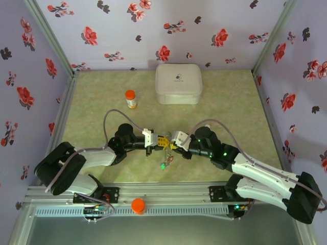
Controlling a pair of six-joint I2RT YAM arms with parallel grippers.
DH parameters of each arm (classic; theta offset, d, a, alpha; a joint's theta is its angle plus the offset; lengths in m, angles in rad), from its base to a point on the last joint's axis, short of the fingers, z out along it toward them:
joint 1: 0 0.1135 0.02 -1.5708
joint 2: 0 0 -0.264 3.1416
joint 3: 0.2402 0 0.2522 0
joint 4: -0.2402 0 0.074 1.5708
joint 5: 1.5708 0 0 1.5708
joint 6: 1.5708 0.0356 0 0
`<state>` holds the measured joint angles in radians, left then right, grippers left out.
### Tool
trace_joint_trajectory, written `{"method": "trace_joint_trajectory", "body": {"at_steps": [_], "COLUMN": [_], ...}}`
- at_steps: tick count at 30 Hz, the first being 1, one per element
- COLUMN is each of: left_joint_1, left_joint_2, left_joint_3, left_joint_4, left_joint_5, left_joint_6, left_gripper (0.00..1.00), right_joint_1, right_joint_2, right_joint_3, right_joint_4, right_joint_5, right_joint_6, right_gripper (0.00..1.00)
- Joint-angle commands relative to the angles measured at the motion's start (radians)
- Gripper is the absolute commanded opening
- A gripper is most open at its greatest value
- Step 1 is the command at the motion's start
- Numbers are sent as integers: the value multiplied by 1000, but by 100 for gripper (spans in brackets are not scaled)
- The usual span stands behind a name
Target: Put the keys on the keyring
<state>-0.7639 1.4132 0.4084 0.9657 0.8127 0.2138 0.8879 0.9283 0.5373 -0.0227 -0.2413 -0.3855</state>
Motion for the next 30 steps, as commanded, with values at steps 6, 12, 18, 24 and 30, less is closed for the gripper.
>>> {"method": "trace_joint_trajectory", "body": {"at_steps": [6, 12, 18, 24, 30], "left_joint_1": [-5, -2, -5, -7, -10], "left_joint_2": [4, -44, -133, -155, -143], "left_joint_3": [-8, 0, 120, 190, 219], "left_joint_4": [85, -71, -553, -756, -804], "left_joint_5": [33, -19, -62, -96, -99], "left_joint_6": [-16, 43, 235, 315, 335], "left_gripper": [0, 30, 32, 17, 0], "right_joint_1": [-4, -4, -1, 22, 31], "right_joint_2": [47, 42, 83, 142, 164], "right_joint_3": [24, 63, 150, 230, 273], "right_joint_4": [75, -13, -172, -269, -294], "right_joint_5": [-46, -29, -35, 20, 6], "right_joint_6": [14, -26, -81, -144, -158], "right_gripper": [6, 0, 0, 0, 0]}}
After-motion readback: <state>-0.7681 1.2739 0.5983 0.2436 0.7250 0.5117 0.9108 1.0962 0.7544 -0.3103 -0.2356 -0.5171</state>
